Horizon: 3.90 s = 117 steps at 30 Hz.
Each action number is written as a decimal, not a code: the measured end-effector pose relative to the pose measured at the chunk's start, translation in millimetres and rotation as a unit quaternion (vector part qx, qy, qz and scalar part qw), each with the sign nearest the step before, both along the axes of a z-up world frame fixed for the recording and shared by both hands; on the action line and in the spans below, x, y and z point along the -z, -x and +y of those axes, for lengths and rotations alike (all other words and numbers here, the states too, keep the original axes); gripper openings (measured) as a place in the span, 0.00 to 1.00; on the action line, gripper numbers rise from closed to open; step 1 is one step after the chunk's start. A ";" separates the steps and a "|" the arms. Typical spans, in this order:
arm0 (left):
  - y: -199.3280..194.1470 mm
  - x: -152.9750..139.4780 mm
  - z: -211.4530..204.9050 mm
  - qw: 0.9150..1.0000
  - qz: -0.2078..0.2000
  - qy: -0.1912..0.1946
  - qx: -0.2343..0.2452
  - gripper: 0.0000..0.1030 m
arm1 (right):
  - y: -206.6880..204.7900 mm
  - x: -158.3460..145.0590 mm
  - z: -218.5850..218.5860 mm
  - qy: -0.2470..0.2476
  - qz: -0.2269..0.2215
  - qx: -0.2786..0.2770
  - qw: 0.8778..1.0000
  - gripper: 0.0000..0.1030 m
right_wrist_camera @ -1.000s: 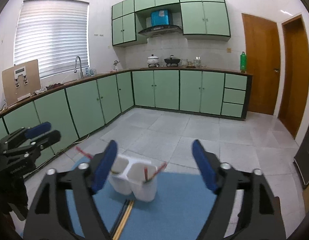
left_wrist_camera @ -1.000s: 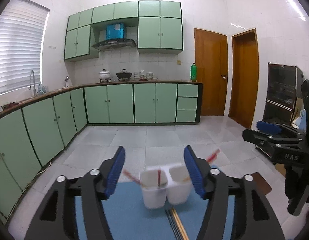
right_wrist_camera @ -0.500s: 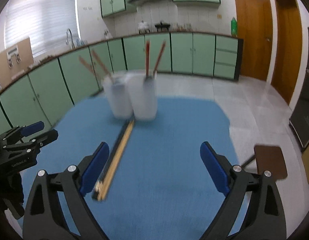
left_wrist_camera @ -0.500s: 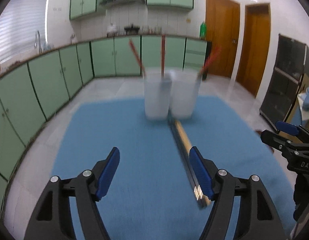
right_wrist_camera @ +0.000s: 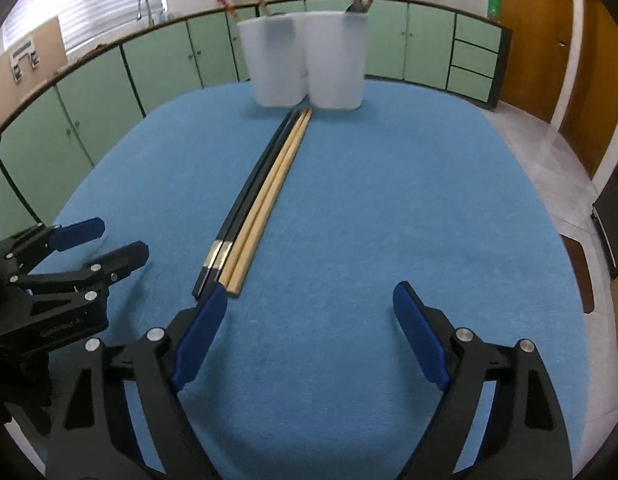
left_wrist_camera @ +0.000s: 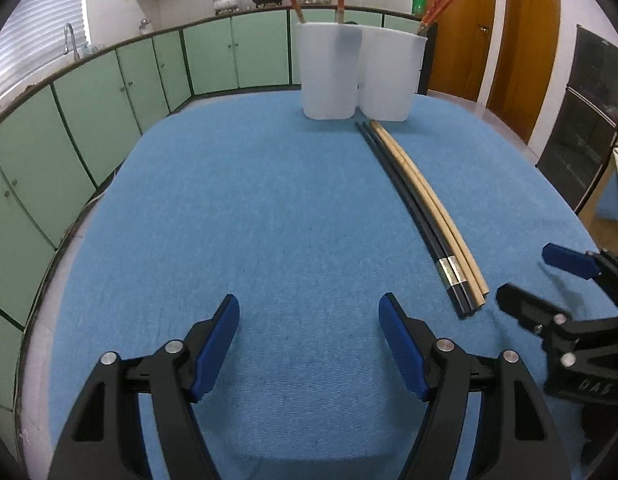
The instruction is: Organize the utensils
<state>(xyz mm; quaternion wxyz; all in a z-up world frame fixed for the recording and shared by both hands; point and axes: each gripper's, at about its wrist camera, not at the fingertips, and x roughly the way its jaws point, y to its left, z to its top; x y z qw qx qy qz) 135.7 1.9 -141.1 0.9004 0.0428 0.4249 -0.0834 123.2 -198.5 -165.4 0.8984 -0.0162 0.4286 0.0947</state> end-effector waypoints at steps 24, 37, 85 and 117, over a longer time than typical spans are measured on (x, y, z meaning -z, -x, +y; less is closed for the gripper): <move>-1.6 -4.5 -0.5 1.000 0.000 0.004 -0.002 0.72 | -6.4 3.0 4.6 -0.009 0.008 -0.013 1.000 0.29; 3.7 -9.8 -29.5 0.999 0.008 0.033 0.038 0.72 | 10.1 0.4 -21.4 -0.009 0.007 0.010 1.000 0.06; 9.2 -7.1 -53.9 0.998 0.009 0.017 0.055 0.07 | 22.0 -1.1 -45.0 -0.034 0.002 0.018 0.999 0.06; 12.7 -163.5 -22.1 0.982 -0.167 0.051 0.069 0.05 | 9.3 -191.4 -84.1 -0.087 -0.143 -0.016 0.986 0.06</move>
